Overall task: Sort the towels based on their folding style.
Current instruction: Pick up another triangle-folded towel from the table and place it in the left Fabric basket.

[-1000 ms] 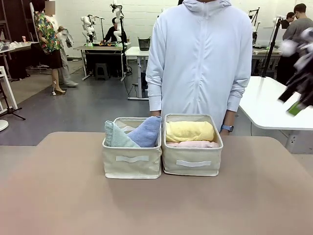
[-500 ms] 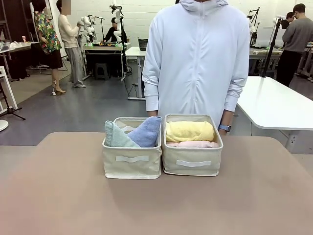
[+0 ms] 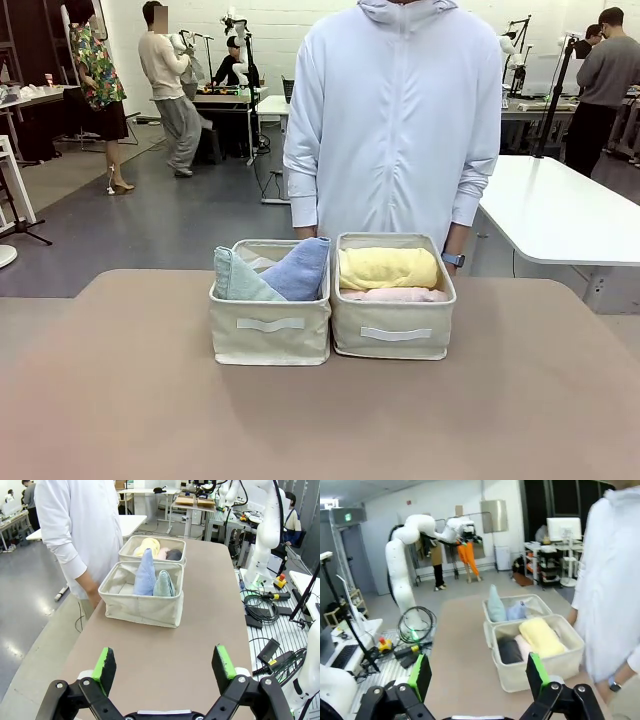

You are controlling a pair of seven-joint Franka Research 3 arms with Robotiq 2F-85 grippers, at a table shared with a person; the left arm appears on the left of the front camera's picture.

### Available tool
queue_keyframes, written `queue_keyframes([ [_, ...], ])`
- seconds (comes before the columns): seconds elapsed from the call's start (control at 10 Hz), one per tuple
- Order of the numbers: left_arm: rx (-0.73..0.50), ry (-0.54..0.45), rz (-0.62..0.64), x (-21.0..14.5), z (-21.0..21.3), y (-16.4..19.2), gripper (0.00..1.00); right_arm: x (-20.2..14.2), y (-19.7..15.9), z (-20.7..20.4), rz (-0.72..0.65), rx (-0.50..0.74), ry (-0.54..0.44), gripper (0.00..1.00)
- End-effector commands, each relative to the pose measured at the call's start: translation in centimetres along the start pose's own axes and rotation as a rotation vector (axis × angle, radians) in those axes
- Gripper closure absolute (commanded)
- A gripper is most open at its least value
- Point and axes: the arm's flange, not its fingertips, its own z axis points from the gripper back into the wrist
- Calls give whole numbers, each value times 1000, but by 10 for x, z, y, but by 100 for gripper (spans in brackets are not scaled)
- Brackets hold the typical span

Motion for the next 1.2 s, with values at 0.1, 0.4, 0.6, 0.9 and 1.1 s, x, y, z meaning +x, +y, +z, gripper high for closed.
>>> queue_keyframes([
  [0.1,2,11,1,1,-1,-3,0,-11,-13,-20,26,-254,180,0],
  [0.4,2,11,1,1,-1,-3,0,-3,-25,-42,22,-213,225,0],
  [0.6,2,11,1,1,-1,-3,0,-3,-33,-16,33,-246,207,0],
  [0.9,2,11,1,1,-1,-3,0,-3,-33,-16,33,-246,207,0],
  [1.1,2,11,1,1,-1,-3,0,-3,-33,-16,33,-246,207,0],
])
